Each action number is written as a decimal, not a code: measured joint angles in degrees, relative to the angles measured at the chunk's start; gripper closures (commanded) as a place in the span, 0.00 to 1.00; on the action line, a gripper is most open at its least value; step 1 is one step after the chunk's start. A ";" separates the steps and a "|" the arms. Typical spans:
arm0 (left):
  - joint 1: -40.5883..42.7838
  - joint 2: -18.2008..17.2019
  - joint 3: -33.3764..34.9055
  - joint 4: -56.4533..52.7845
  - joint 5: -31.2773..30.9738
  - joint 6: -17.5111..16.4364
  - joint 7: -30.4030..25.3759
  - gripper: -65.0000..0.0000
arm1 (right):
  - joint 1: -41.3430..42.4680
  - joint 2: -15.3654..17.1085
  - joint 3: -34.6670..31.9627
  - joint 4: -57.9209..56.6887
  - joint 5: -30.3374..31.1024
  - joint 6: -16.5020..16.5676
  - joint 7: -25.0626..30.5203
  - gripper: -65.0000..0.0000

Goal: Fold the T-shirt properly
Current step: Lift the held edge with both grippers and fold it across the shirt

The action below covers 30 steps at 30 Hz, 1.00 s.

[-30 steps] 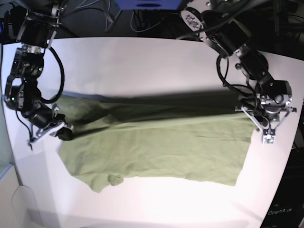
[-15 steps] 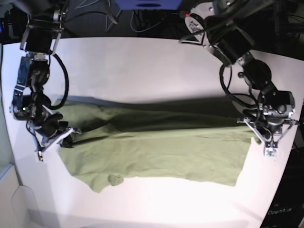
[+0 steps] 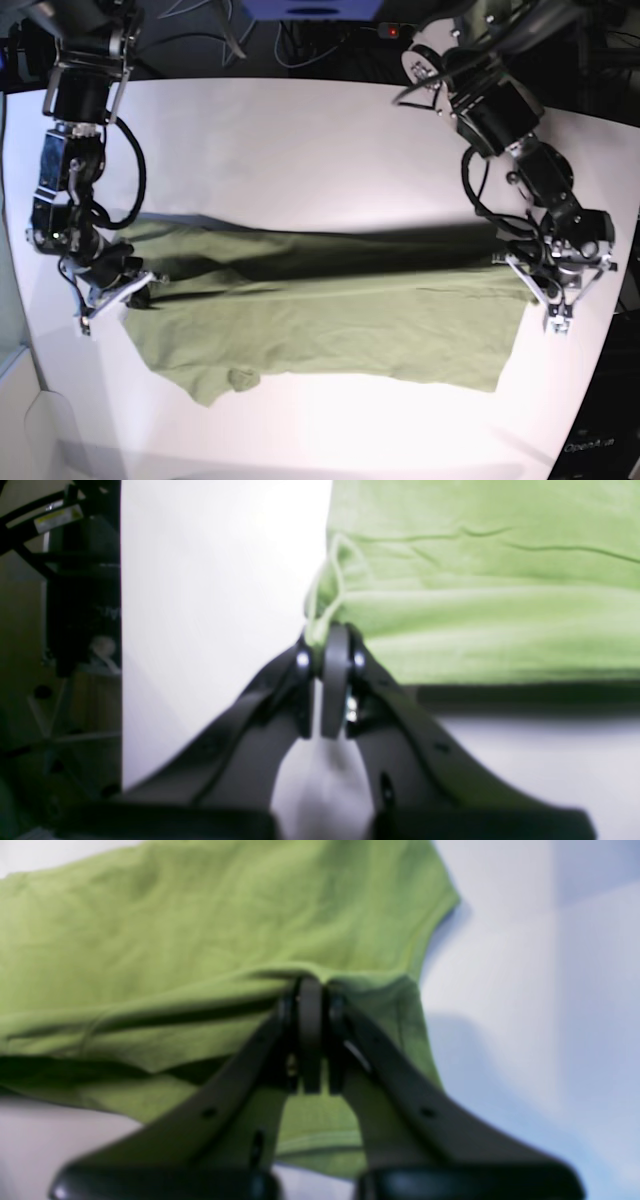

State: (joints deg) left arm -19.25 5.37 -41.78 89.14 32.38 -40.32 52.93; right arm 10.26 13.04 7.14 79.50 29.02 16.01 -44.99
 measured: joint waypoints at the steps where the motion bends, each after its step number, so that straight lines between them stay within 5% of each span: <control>1: 0.02 0.00 0.00 -0.33 0.00 0.00 -0.02 0.97 | -0.11 -0.04 0.00 -0.61 0.00 0.00 0.57 1.00; 24: -4.70 -1.09 -2.64 -5.81 0.04 0.00 -5.14 0.96 | 0.17 2.03 -6.80 -4.92 -0.13 0.00 6.67 1.00; 26: -4.76 -1.11 -2.97 -5.86 0.17 0.00 -4.42 0.90 | 0.20 2.08 -6.80 -4.92 -0.11 0.00 6.69 1.00; 30: -5.27 -1.44 -2.91 -5.86 -4.02 0.02 -5.11 0.61 | 0.15 2.05 -6.80 -4.94 -0.13 0.00 6.69 1.00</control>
State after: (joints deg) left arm -24.51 3.92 -44.69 83.29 28.36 -40.29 47.81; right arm 10.41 15.09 0.34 74.56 28.88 16.01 -38.30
